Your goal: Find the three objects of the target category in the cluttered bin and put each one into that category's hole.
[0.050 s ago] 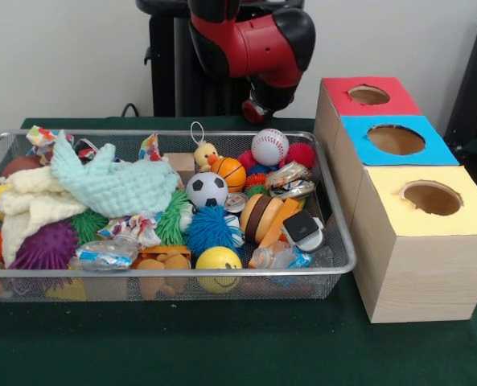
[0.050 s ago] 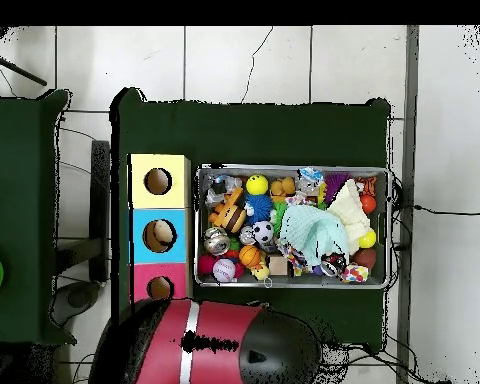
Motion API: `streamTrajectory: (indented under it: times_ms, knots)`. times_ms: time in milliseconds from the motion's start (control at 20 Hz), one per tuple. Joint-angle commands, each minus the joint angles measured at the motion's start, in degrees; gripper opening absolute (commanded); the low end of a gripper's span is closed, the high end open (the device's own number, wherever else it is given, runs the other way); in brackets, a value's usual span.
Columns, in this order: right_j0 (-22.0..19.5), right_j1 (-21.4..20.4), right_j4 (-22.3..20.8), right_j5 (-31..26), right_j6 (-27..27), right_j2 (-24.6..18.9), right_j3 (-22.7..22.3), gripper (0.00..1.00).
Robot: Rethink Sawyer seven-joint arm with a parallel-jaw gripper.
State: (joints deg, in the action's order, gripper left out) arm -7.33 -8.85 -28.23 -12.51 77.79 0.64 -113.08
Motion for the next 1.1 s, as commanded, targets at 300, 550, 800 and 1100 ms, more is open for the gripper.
streamTrajectory:
  times_ms: [300,550,800,1100]
  knots:
    - [-2.73,-7.14,-4.31,10.09,5.59,-11.48,12.87,0.00]
    - [-4.02,-8.21,-4.75,6.61,4.77,-13.11,12.74,0.00]
    - [-3.45,-9.76,-4.78,3.94,4.48,-13.01,12.76,0.00]
    - [-3.42,-12.10,-1.81,-1.86,5.41,-13.87,11.91,0.00]
